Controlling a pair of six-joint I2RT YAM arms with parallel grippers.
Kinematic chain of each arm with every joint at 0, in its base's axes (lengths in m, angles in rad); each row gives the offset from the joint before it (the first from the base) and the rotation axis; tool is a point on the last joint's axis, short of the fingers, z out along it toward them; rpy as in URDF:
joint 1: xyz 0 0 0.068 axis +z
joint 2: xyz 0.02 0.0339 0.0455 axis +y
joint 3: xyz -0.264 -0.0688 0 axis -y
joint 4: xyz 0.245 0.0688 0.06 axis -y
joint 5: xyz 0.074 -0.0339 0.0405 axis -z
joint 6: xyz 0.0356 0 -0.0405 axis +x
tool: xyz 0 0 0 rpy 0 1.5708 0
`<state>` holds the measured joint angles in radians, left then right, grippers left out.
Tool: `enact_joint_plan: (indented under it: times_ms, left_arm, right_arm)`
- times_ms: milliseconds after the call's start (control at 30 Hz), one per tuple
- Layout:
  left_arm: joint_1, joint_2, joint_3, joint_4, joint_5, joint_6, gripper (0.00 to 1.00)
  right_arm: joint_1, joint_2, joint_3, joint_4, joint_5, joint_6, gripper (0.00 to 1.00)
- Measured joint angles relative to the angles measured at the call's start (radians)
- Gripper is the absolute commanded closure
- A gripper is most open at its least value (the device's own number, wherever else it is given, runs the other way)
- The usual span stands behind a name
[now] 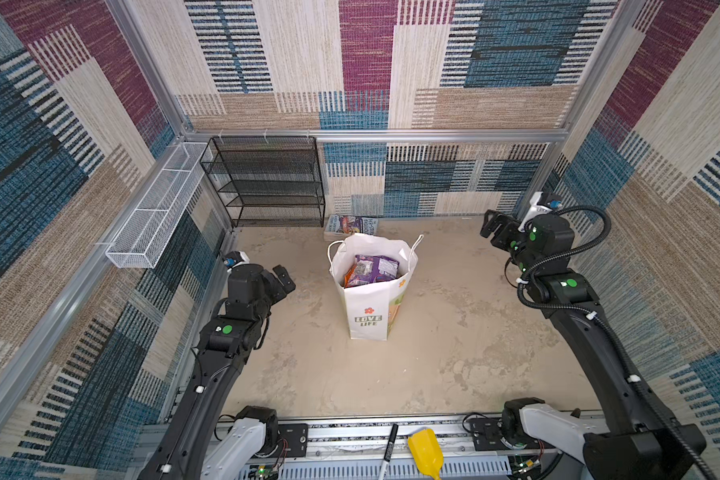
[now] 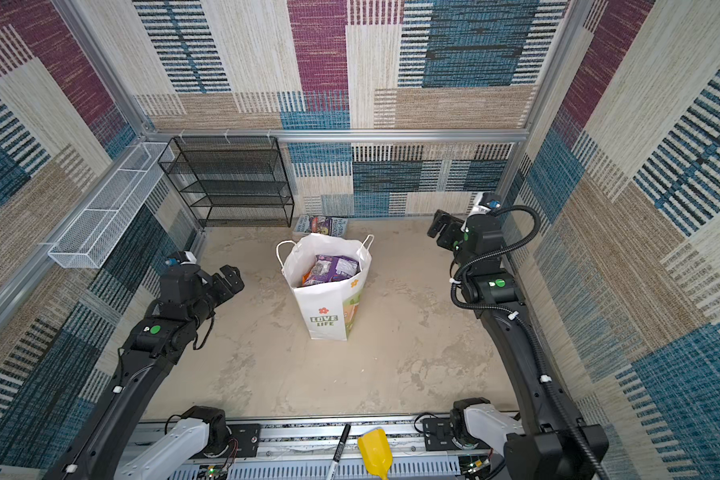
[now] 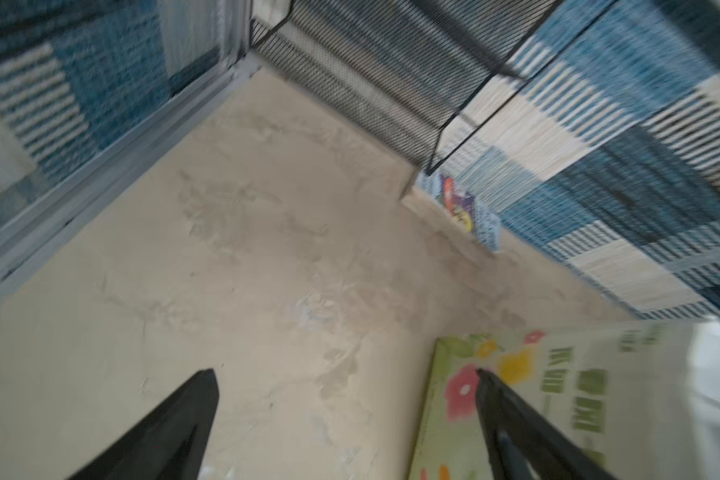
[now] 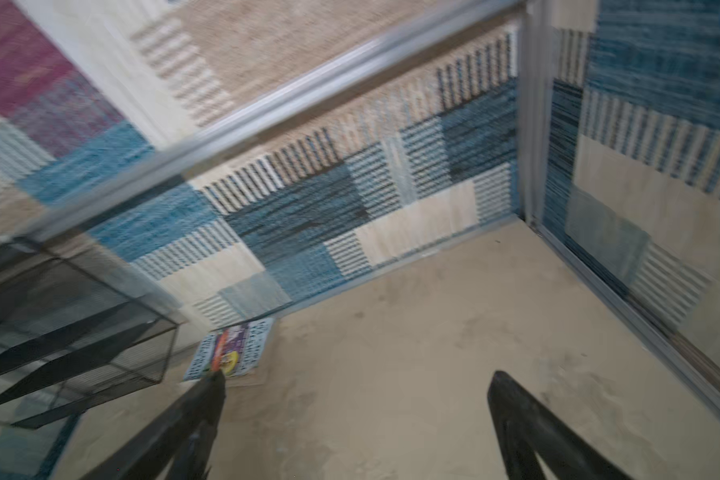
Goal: Place the snacks into the paper bag
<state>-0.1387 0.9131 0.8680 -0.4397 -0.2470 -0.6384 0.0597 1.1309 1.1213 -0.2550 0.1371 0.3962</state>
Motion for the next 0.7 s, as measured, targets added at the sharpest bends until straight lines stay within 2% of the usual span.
enact_joint_plan:
  times_ms: [133, 300, 467, 567, 700]
  left_arm:
    - [0.012, 0.029, -0.169, 0.136, -0.117, -0.031, 0.01]
    - [0.012, 0.131, -0.273, 0.294, -0.24, -0.011, 0.01]
    - [0.019, 0.226, -0.377, 0.478, -0.315, 0.054, 0.01]
    - [0.021, 0.242, -0.431, 0.649, -0.319, 0.142, 0.01]
    - [0.021, 0.264, -0.413, 0.75, -0.332, 0.301, 0.01]
  right_arm:
    - [-0.064, -0.016, -0.285, 0.222, -0.04, -0.044, 0.0]
    - [-0.08, -0.011, -0.544, 0.513, -0.039, -0.113, 0.0]
    - [-0.081, 0.08, -0.668, 0.723, 0.04, -0.159, 0.0]
    - [-0.081, 0.118, -0.729, 0.822, 0.079, -0.168, 0.0]
    - [-0.081, 0.14, -0.801, 0.959, 0.083, -0.198, 0.0]
